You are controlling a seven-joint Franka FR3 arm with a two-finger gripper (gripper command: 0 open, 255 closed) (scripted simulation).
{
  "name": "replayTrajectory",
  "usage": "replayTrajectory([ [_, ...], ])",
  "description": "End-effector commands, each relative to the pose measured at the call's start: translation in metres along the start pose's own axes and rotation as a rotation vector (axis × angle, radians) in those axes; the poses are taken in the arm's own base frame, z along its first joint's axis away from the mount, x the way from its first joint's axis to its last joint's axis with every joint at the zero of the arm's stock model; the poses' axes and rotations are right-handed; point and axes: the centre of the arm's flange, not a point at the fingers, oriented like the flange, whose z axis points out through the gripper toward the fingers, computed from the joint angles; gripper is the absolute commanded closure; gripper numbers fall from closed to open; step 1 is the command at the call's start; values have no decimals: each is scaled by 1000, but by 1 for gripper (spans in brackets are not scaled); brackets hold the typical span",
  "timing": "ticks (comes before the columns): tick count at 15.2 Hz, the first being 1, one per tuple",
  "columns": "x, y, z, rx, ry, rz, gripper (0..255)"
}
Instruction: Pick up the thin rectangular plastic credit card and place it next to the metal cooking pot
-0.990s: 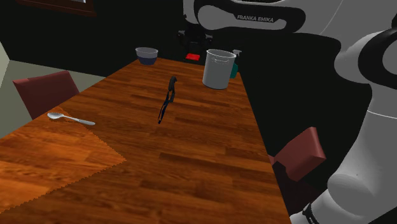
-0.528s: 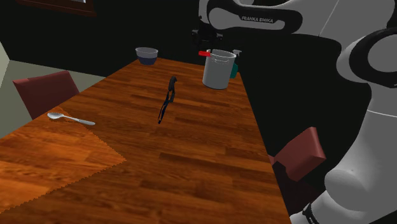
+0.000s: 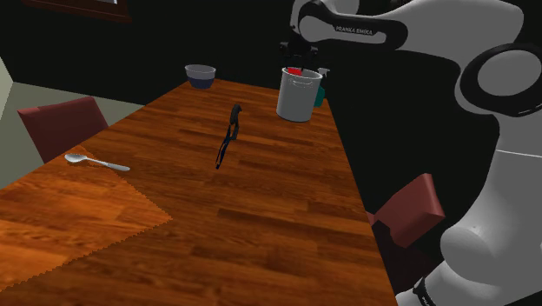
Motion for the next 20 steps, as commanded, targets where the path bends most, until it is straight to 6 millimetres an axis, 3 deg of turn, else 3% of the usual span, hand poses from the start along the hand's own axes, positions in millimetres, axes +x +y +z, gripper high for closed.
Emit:
replayTrajectory([
  [1, 18, 10, 9, 0, 1, -1, 255],
  [20, -37, 10, 93, 0, 1, -1, 255],
])
